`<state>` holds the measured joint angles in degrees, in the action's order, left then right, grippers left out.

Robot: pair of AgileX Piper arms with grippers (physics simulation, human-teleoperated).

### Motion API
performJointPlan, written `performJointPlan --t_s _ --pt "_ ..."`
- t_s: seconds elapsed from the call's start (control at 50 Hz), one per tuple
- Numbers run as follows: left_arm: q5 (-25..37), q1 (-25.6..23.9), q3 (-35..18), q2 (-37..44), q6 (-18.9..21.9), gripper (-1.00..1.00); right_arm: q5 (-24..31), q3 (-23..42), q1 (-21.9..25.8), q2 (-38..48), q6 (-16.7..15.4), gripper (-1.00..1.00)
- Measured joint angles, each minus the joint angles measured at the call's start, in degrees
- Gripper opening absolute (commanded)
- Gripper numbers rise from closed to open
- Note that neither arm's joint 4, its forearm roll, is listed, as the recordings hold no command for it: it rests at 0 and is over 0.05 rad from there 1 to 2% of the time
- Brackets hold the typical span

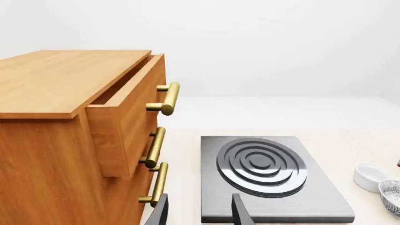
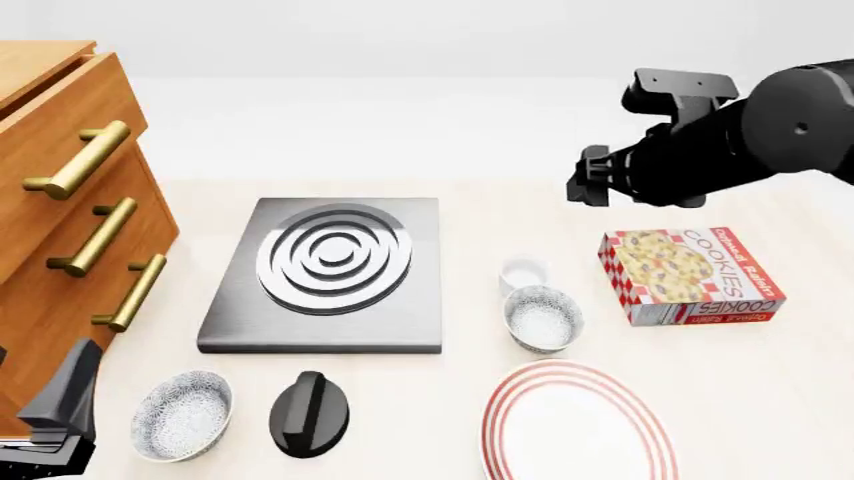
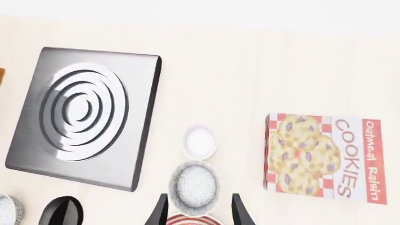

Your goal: Pick the akita bowl between the plate and the ramekin and place it on the plate.

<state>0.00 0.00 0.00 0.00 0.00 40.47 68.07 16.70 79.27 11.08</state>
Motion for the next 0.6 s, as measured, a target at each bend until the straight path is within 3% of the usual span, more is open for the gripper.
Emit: performJointPlan --t_s 0.6 --pt "0.0 0.0 0.0 0.0 0.0 1.0 -13.31 -12.61 -3.86 6.96 2.58 1.0"
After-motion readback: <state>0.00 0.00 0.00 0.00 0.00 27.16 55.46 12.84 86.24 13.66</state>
